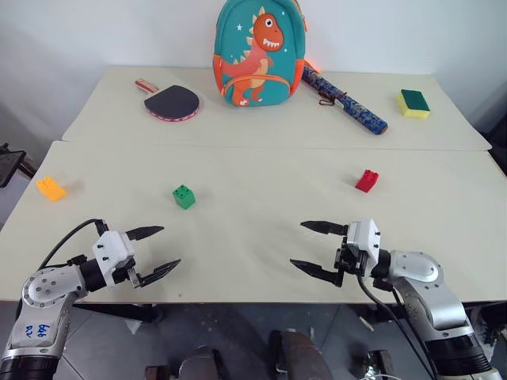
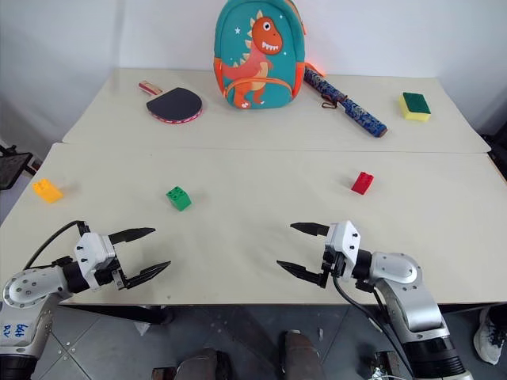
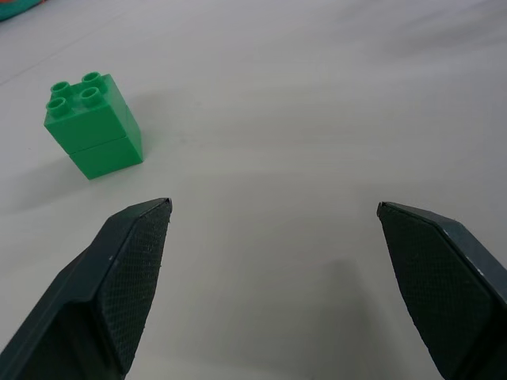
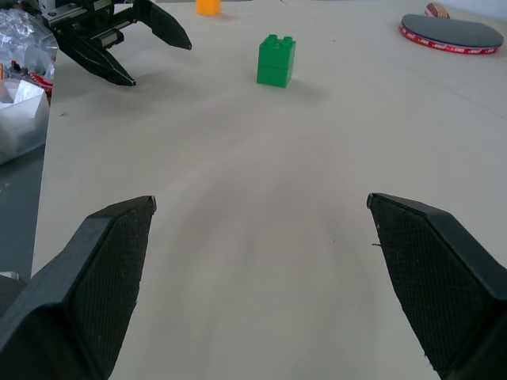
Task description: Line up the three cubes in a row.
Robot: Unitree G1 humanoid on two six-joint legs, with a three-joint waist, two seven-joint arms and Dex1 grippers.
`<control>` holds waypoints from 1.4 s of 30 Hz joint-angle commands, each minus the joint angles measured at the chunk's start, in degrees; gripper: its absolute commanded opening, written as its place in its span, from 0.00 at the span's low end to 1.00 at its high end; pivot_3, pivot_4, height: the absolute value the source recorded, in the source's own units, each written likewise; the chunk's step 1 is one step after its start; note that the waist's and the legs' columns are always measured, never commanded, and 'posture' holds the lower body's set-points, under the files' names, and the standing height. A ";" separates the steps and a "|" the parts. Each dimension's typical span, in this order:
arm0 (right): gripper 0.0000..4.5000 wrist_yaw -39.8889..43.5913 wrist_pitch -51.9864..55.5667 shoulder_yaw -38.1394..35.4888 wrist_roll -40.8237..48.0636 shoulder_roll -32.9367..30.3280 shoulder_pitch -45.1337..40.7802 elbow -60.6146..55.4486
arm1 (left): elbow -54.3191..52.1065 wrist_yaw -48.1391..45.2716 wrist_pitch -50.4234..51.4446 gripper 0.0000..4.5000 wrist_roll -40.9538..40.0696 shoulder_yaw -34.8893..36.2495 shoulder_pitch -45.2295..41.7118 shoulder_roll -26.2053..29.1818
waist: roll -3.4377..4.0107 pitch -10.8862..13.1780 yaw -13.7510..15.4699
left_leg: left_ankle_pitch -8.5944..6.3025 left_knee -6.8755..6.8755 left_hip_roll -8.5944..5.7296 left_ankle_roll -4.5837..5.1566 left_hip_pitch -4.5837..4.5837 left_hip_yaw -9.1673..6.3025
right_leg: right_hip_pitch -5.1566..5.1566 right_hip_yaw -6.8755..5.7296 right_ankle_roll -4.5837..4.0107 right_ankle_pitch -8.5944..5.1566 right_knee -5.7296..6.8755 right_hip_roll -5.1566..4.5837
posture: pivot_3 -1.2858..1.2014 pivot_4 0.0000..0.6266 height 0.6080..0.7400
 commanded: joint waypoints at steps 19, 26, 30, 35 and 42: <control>1.00 -25.11 -2.89 -30.04 0.30 0.67 12.19 6.25 | -15.71 -1.26 16.01 0.98 -9.29 -6.61 -10.03 -1.98 | 0.46 -0.19 -0.36 | 0.02 -0.07 -0.14 0.08 0.04 -0.21 | 0.19 0.26 0.14 0.07 -0.17 0.02 | 0.52 0.24 1.00; 1.00 -29.33 12.18 -23.62 -2.03 -4.30 -2.14 9.07 | -12.98 -1.22 17.99 0.98 -9.25 -7.52 -13.43 -4.09 | 0.52 -0.17 -2.03 | 0.14 -0.07 -0.18 0.03 0.54 -0.28 | 0.26 0.73 0.14 0.09 0.19 0.14 | 0.52 0.24 1.00; 1.00 -36.33 23.67 -18.56 -5.03 -4.03 -15.29 13.04 | -11.75 -1.78 17.20 0.98 -7.78 -8.68 -14.29 -4.49 | 0.56 -0.16 -2.35 | 0.19 -0.09 -0.24 0.14 0.49 -0.26 | 0.23 0.81 0.16 0.13 0.17 0.07 | 0.52 0.24 1.00; 1.00 -51.02 27.42 -15.92 -10.33 3.91 -26.78 20.70 | -11.43 -1.08 16.44 0.98 -6.35 -9.69 -14.57 -5.78 | 0.58 -0.17 -2.31 | 0.19 -0.14 -0.20 0.10 0.23 -0.36 | 0.09 0.63 0.16 0.12 0.13 0.10 | 0.52 0.24 1.00; 1.00 -64.22 21.02 -15.46 -15.95 12.73 -33.61 33.55 | -12.42 -0.76 16.05 0.98 -5.26 -10.24 -13.84 -6.64 | 0.64 -0.15 -2.42 | 0.20 -0.09 -0.23 0.12 -0.15 -0.15 | -0.12 0.47 0.18 0.13 0.06 0.07 | 0.52 0.24 1.00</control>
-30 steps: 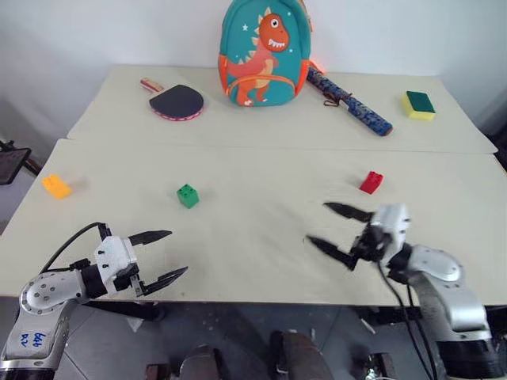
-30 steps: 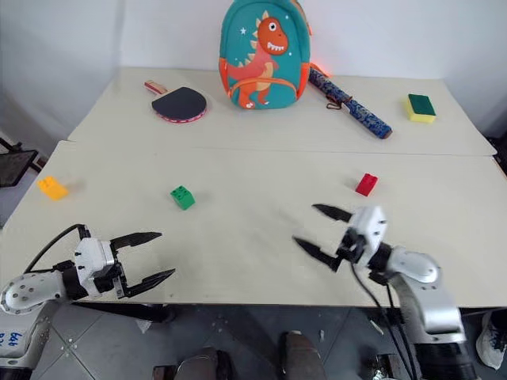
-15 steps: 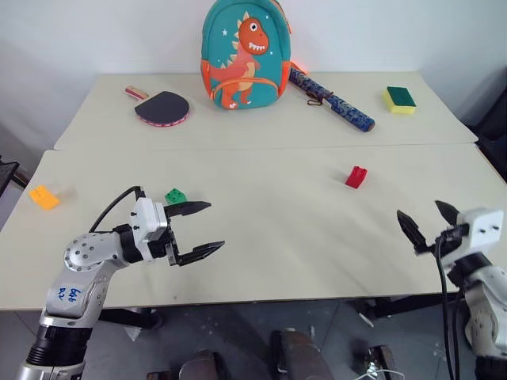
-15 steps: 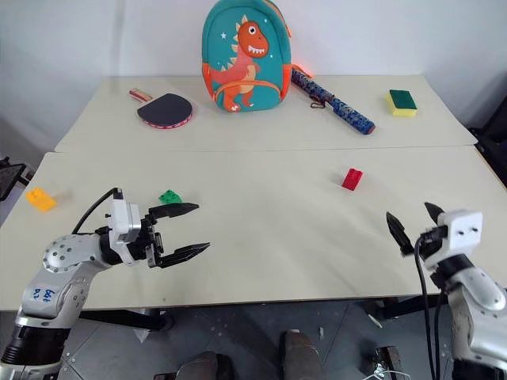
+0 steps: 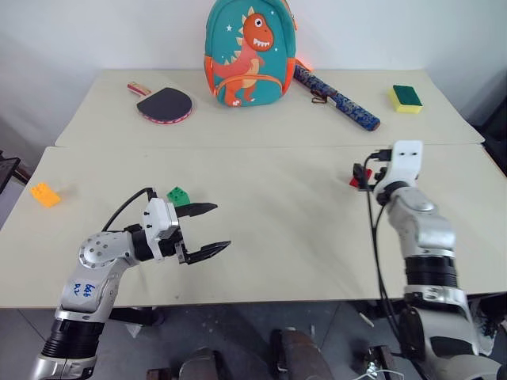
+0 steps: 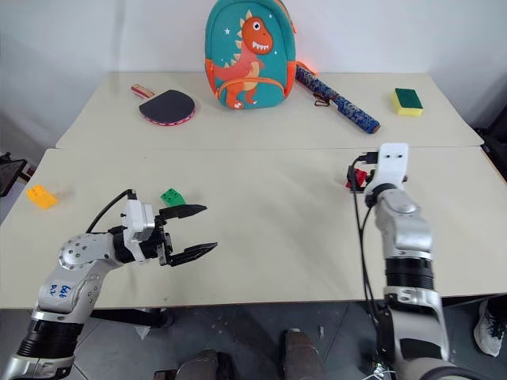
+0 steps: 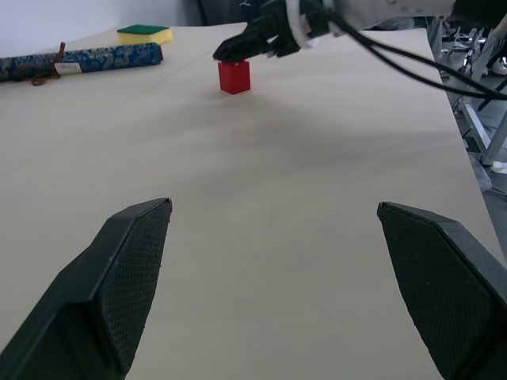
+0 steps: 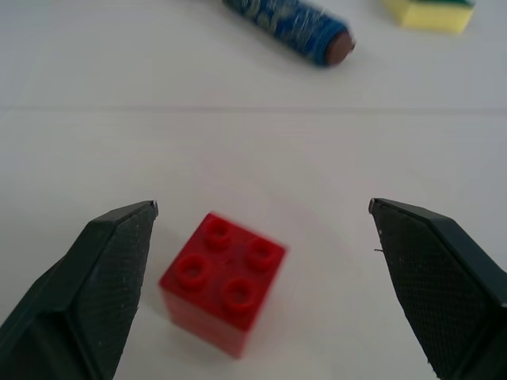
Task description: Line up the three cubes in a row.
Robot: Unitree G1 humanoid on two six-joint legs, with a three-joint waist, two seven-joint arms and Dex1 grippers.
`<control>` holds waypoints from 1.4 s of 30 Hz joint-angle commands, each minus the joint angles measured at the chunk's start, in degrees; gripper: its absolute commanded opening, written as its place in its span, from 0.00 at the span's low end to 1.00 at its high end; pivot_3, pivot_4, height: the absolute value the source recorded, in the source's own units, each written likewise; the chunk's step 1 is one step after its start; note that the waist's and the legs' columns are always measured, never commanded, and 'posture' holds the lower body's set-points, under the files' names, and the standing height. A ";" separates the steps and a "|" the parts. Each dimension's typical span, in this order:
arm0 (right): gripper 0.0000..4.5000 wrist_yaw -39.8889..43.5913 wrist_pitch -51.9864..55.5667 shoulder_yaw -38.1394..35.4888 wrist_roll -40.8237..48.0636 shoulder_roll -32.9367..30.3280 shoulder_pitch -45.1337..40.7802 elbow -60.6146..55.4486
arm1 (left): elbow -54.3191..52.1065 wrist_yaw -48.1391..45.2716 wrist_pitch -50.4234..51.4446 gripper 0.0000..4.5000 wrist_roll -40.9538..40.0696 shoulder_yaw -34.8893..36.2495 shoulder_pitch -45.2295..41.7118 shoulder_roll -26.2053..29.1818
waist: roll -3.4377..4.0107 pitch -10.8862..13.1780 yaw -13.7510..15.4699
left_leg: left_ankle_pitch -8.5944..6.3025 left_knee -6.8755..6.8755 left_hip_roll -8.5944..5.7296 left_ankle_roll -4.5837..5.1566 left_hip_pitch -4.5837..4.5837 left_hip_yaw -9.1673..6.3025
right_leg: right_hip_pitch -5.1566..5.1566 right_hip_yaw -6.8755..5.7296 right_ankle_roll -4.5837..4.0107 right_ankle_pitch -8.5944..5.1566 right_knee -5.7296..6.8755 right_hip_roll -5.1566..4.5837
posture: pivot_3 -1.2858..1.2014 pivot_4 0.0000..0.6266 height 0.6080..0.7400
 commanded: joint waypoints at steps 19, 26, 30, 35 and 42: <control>0.33 49.94 -9.73 15.77 9.64 -8.62 7.93 -16.54 | -3.43 1.03 -0.34 1.00 0.49 1.68 2.74 1.04 | 0.15 0.08 -0.22 | -0.01 -0.04 0.04 -0.02 -0.02 -0.09 | 0.01 -0.02 0.04 0.02 -0.08 0.06 | 0.52 0.24 1.00; 0.33 80.54 -30.62 24.61 5.04 -15.48 0.48 2.77 | -3.03 0.65 -0.36 1.00 0.88 1.74 4.98 1.54 | 0.15 0.11 0.49 | -0.05 0.02 0.01 0.07 0.06 0.01 | 0.19 -0.10 0.14 0.07 -0.30 0.05 | 0.52 0.24 1.00; 0.33 84.67 -37.38 25.46 3.01 -12.33 -4.23 13.61 | -4.14 1.08 0.22 1.00 0.49 2.37 6.07 1.88 | 0.21 0.14 0.54 | -0.03 0.02 0.05 0.05 0.11 0.00 | 0.16 -0.11 0.11 0.06 -0.20 0.05 | 0.52 0.24 1.00; 0.33 85.34 -44.65 25.28 -0.43 -9.34 -8.32 24.31 | -4.77 1.38 0.65 1.00 0.23 2.98 6.65 2.36 | 0.22 0.15 0.63 | -0.03 0.05 0.04 0.06 0.10 0.01 | 0.16 -0.10 0.11 0.06 -0.19 0.00 | 0.52 0.24 1.00; 0.68 84.83 -44.01 23.26 0.02 -6.64 -9.79 27.99 | -6.04 2.49 2.69 1.00 -0.26 4.36 6.67 3.14 | 0.25 0.17 0.58 | -0.03 0.09 0.05 0.06 0.10 -0.03 | 0.15 -0.10 0.11 0.06 -0.10 -0.02 | 0.52 0.24 1.00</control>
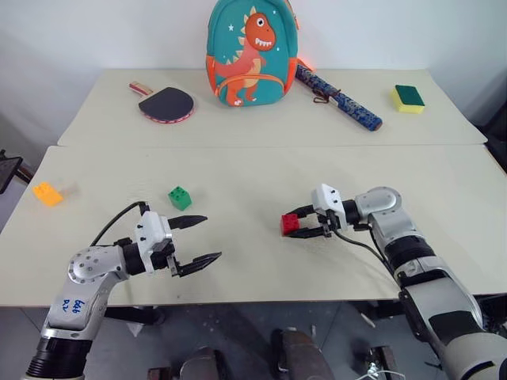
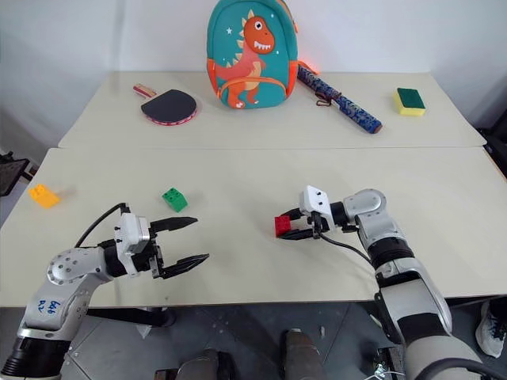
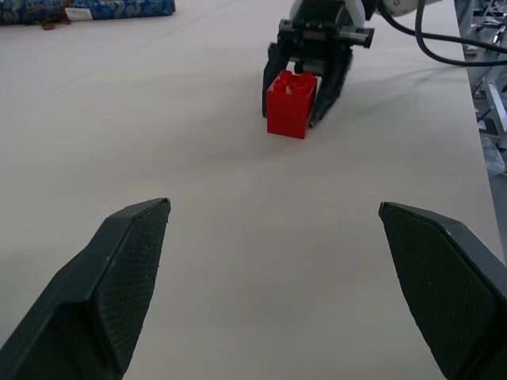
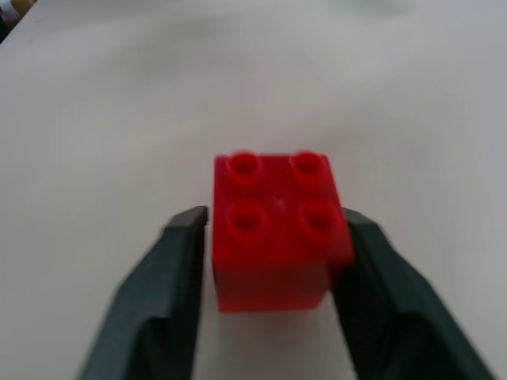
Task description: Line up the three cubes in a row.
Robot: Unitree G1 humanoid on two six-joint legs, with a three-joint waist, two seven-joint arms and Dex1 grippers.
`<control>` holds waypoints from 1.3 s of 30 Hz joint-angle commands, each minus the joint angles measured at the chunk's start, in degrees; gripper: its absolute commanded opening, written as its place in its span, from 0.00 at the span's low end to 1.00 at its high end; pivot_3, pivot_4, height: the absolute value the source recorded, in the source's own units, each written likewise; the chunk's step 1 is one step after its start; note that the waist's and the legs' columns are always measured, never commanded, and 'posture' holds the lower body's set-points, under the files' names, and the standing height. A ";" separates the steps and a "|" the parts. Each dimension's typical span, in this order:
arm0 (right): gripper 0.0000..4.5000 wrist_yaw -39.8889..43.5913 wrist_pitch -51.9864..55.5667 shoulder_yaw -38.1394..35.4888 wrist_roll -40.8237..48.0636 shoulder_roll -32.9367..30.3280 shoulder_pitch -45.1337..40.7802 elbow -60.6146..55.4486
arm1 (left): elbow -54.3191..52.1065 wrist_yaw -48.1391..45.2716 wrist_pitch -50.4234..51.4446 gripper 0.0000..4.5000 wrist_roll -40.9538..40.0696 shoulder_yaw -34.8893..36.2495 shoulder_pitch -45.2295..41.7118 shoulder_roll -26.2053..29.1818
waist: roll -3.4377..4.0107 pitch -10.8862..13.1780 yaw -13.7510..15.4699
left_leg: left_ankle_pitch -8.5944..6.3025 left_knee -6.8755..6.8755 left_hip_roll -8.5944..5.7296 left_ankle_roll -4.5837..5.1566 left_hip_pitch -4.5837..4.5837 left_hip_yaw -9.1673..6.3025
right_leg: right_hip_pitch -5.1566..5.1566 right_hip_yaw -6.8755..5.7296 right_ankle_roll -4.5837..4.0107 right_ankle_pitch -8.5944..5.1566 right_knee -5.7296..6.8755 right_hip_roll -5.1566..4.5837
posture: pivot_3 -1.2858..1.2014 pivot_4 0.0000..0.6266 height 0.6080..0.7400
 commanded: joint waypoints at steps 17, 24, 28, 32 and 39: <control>0.98 6.92 3.19 -15.53 25.05 -10.17 22.98 -31.62 | 11.06 4.66 -6.10 1.00 -4.21 27.22 18.65 -0.29 | 0.06 0.08 0.71 | -0.10 -0.03 0.00 -0.02 -0.02 -0.60 | 0.04 -0.20 -0.08 -0.05 -0.14 -0.09 | 0.52 0.24 1.00; 0.98 5.97 3.49 -16.59 25.09 -9.95 22.48 -32.51 | 9.65 0.95 -1.43 1.00 -5.98 21.50 10.39 2.40 | 0.06 0.08 0.48 | -0.06 -0.02 -0.04 0.08 0.01 -0.54 | 0.10 -0.22 -0.12 0.03 -0.15 -0.18 | 0.52 0.24 1.00; 0.98 4.43 4.99 -16.65 25.17 -10.20 25.08 -36.24 | 17.35 -0.06 -3.16 1.00 -1.06 13.86 -1.51 2.36 | 0.06 0.08 1.14 | -0.04 -0.04 -0.01 -0.03 -0.03 -0.61 | 0.09 -0.39 -0.13 0.03 -0.09 -0.09 | 0.52 0.24 1.00; 0.98 3.15 6.20 -16.72 24.85 -10.03 25.75 -38.05 | 26.69 0.18 -5.85 1.00 2.54 9.68 -9.41 0.87 | 0.05 0.08 1.00 | -0.05 -0.03 -0.02 -0.03 -0.02 -0.53 | 0.07 -0.37 -0.11 0.03 -0.11 -0.09 | 0.52 0.24 1.00; 0.98 -0.49 8.42 -17.35 24.72 -9.86 30.15 -44.21 | 42.12 5.23 -12.46 1.00 8.27 5.97 -21.20 -3.92 | 0.04 0.09 1.73 | -0.04 0.01 0.00 -0.03 -0.06 -0.18 | 0.07 -0.49 -0.10 0.04 -0.09 -0.07 | 0.52 0.24 1.00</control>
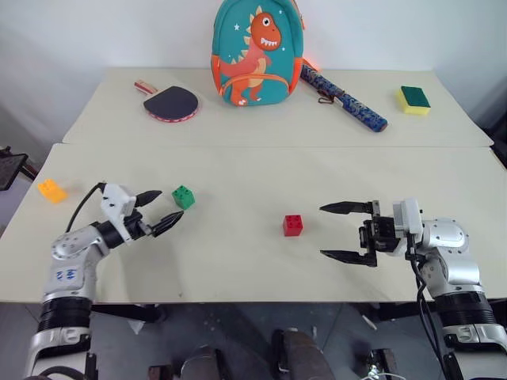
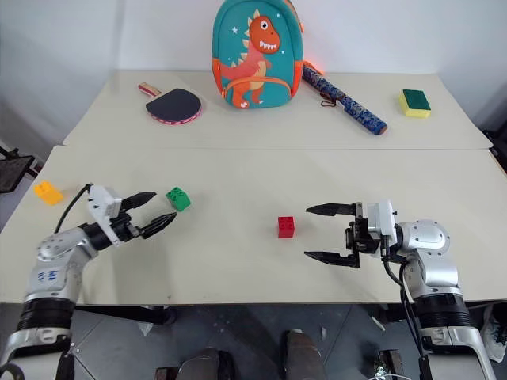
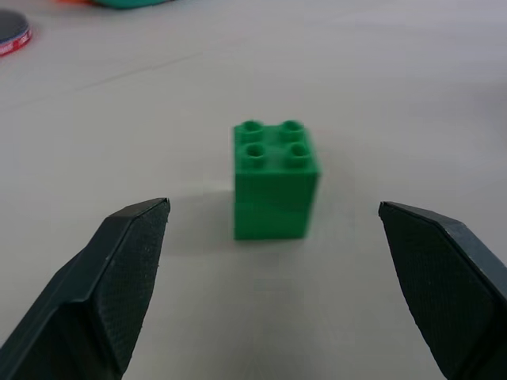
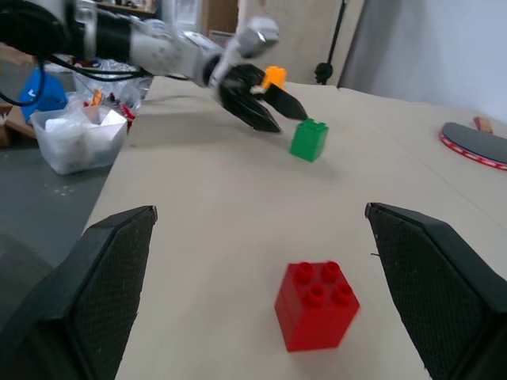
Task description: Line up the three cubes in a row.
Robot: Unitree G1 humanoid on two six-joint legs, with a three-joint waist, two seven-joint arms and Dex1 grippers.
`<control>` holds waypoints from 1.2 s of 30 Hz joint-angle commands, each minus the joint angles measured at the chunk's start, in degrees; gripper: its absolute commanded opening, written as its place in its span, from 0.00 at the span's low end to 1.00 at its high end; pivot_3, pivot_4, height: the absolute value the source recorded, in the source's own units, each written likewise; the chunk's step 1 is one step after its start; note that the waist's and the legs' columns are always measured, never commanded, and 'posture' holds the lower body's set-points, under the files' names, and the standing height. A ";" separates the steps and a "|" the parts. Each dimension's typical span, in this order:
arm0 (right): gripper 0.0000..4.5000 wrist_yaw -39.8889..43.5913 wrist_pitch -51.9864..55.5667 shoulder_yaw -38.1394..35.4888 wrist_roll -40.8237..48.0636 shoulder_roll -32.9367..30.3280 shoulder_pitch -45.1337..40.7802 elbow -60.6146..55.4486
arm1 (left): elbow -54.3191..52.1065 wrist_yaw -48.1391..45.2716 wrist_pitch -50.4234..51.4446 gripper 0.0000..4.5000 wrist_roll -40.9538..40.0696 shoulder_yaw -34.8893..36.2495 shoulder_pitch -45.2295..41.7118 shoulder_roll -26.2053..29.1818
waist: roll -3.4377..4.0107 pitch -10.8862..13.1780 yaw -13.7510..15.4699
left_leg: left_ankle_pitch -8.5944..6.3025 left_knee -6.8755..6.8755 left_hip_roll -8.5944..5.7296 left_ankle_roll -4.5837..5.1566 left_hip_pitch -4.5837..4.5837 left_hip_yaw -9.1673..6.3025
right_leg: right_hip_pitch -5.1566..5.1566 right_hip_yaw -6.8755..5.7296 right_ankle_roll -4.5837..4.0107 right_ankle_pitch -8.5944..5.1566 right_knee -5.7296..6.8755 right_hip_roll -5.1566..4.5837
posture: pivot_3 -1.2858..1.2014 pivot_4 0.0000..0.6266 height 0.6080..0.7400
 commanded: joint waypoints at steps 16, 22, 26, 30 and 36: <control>1.00 -6.26 4.01 -4.29 1.28 -1.18 9.88 -11.62 | 8.43 -17.87 -8.81 0.39 1.56 -7.17 -11.50 -1.72 | -0.03 0.01 0.38 | 0.00 0.03 -0.04 0.00 -0.03 0.01 | 0.01 -0.06 0.03 0.02 -0.01 0.00 | 0.52 0.24 1.00; 1.00 -6.76 5.78 -5.56 1.63 -2.42 12.52 -13.95 | 15.20 -27.97 -13.67 0.39 6.36 -15.56 -18.37 -5.42 | -0.07 0.02 0.81 | 0.02 0.12 -0.09 0.04 -0.09 -0.03 | 0.04 -0.04 0.07 0.04 -0.06 0.02 | 0.52 0.24 1.00; 1.00 -7.27 6.48 -5.76 1.57 -2.39 13.33 -15.23 | 21.32 -30.24 -15.97 0.39 7.60 -16.93 -22.04 -7.86 | -0.08 0.03 0.30 | 0.01 0.11 -0.08 0.04 -0.09 -0.08 | 0.05 -0.03 0.08 0.04 -0.06 0.03 | 0.52 0.24 1.00; 1.00 -7.72 6.72 -5.82 1.44 -2.40 13.76 -15.84 | 25.89 -30.32 -18.46 0.39 9.12 -17.52 -24.33 -9.63 | -0.09 0.03 0.42 | 0.02 0.11 -0.09 0.04 -0.09 -0.12 | 0.05 -0.04 0.08 0.04 -0.06 0.03 | 0.52 0.24 1.00; 1.00 -8.37 6.71 -4.97 1.12 -1.83 13.62 -16.26 | 24.20 -31.97 -18.08 0.68 7.03 -15.32 -23.77 -9.70 | -0.11 0.04 0.38 | 0.02 0.12 -0.09 0.05 -0.12 -0.18 | 0.05 -0.06 0.09 0.05 -0.06 0.03 | 0.52 0.24 1.00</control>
